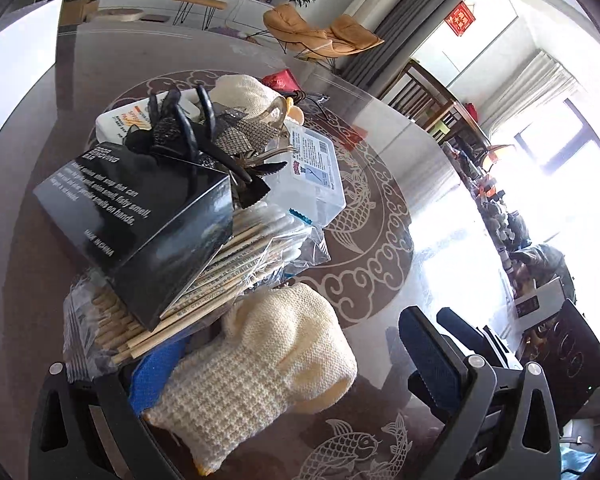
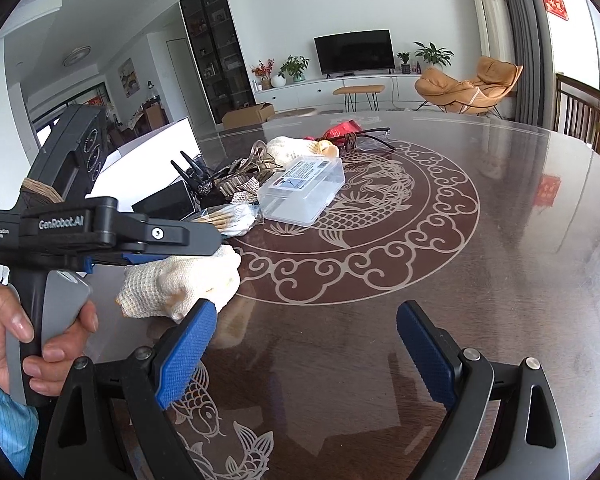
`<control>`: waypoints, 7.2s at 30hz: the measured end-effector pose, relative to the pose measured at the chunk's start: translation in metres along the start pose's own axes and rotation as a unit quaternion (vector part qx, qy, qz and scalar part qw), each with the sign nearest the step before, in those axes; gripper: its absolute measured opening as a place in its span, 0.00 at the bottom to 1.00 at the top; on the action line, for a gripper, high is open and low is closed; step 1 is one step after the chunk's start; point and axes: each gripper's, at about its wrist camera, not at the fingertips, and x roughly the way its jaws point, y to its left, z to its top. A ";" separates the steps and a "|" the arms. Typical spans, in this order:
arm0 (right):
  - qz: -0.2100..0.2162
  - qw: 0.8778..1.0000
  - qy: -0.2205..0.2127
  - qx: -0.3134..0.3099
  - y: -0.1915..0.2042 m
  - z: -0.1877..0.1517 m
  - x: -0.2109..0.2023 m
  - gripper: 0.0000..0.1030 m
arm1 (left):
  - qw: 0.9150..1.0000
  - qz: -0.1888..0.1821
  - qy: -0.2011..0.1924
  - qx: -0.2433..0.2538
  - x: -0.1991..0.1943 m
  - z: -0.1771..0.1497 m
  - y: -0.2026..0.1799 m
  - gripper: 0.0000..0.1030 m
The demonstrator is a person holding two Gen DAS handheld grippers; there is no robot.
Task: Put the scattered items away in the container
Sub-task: 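Move the right tool toward the white knit glove while the left tool approaches the pile, then close the right tool on the white knit glove and lift it, then hold the glove in the right tool while the left tool moves toward the cotton swab bag, then close the left tool on the cotton swab bag while the right tool holds the glove, then lift the cotton swab bag with the left tool while the right tool holds the glove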
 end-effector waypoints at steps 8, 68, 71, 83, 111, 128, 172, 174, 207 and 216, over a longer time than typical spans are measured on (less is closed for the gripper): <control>-0.004 0.999 0.023 -0.036 0.013 0.002 0.008 0.90 | 0.988 0.138 -0.075 0.014 -0.066 -0.027 0.024 1.00; -0.111 0.988 0.110 -0.011 0.003 0.013 0.054 0.90 | 0.921 0.377 -0.098 -0.025 -0.006 0.028 0.028 1.00; -0.111 0.988 0.109 -0.010 0.003 0.013 0.053 0.90 | 0.940 0.330 -0.088 -0.013 -0.012 0.019 0.018 1.00; -0.097 0.990 0.103 0.002 -0.001 0.014 0.049 0.90 | 0.967 0.247 -0.033 0.051 0.021 -0.001 -0.016 1.00; -0.116 0.987 0.112 -0.014 0.006 0.013 0.053 0.90 | 0.964 0.256 -0.006 0.077 0.046 -0.007 -0.024 1.00; -0.119 0.986 0.113 -0.017 0.006 0.014 0.054 0.90 | 0.963 0.251 -0.019 0.094 0.049 -0.009 -0.027 1.00; -0.091 0.991 0.099 0.010 0.000 0.015 0.047 0.90 | 0.956 0.287 -0.054 0.042 0.030 -0.036 -0.023 0.83; -0.088 0.991 0.098 0.013 -0.001 0.015 0.047 0.90 | 0.957 0.282 -0.054 0.049 0.034 -0.032 -0.023 0.85; -0.117 0.987 0.113 -0.015 0.008 0.013 0.054 0.91 | 0.958 0.275 -0.057 0.061 0.041 -0.034 -0.026 1.00; -0.118 0.987 0.113 -0.015 0.008 0.013 0.054 0.91 | 0.958 0.274 -0.057 0.061 0.041 -0.034 -0.026 1.00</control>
